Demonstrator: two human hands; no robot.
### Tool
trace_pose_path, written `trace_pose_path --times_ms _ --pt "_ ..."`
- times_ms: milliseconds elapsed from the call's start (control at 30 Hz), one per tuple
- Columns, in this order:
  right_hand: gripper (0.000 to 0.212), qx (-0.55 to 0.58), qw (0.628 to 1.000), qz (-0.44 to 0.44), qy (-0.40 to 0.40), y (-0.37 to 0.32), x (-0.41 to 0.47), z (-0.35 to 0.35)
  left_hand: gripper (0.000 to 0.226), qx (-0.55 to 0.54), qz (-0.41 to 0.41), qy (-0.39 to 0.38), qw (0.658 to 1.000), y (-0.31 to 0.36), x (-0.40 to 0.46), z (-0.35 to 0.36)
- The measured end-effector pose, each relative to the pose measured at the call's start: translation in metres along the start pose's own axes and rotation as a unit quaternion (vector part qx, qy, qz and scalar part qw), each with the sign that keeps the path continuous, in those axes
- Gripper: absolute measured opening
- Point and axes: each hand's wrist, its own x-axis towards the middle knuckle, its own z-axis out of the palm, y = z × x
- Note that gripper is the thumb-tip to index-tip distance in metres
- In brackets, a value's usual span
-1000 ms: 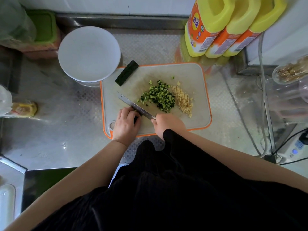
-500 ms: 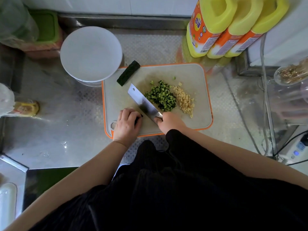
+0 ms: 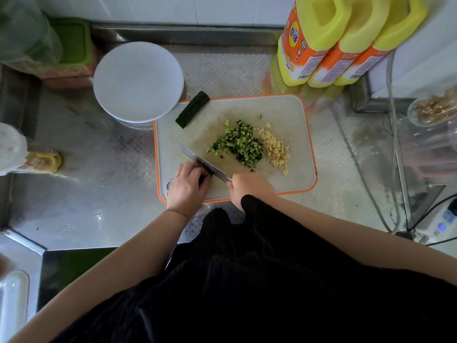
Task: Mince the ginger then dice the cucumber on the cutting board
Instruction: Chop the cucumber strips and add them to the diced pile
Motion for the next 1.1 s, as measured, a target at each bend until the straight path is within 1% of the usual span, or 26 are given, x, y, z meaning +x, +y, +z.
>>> trace_pose_path --times_ms 67,200,267,367,433,533,667,767,833,933,1000,1100 --pt "0.02 -0.006 1.0 0.005 -0.006 -0.002 0.004 0.002 0.015 -0.003 -0.007 0.003 1.0 0.0 0.0 0.001" --pt "0.017 0.001 1.0 0.02 -0.022 -0.002 0.014 0.012 0.026 -0.001 -0.002 0.011 1.0 0.001 -0.001 0.001" --pt "0.021 0.025 0.999 0.032 -0.023 0.0 0.017 0.013 0.025 0.001 0.004 0.011 1.0 0.001 -0.001 0.001" --pt "0.032 0.083 0.995 0.059 -0.016 0.006 0.019 0.006 0.023 0.009 0.011 0.017 1.0 0.0 -0.002 0.002" --pt "0.035 0.096 0.993 0.067 -0.016 0.01 0.019 0.003 0.022 0.011 0.011 0.02 1.0 0.0 -0.004 0.001" --pt "0.036 0.065 0.996 0.059 -0.013 0.008 0.014 0.0 0.018 0.009 0.017 0.022 1.0 -0.001 -0.008 -0.001" --pt "0.027 0.028 0.999 0.015 -0.01 0.0 0.002 -0.003 0.024 0.009 0.007 -0.003 1.0 -0.001 -0.007 -0.004" --pt "0.028 0.014 1.0 -0.006 -0.006 -0.006 -0.002 -0.001 0.025 0.009 -0.004 -0.007 1.0 -0.002 -0.006 -0.003" --pt "0.028 0.005 1.0 -0.005 -0.003 -0.008 -0.002 0.0 0.025 0.004 -0.01 -0.008 1.0 -0.002 -0.007 -0.002" --pt "0.022 -0.019 1.0 0.001 0.001 -0.011 0.003 0.005 0.024 0.0 -0.015 -0.007 1.0 -0.003 -0.007 -0.001" --pt "0.018 -0.028 1.0 0.006 -0.01 -0.013 0.006 0.009 0.024 0.002 -0.013 0.0 1.0 -0.003 -0.006 -0.001" --pt "0.017 -0.008 0.999 0.011 -0.03 -0.012 0.011 0.013 0.024 0.005 -0.003 0.007 1.0 -0.005 -0.007 0.0"
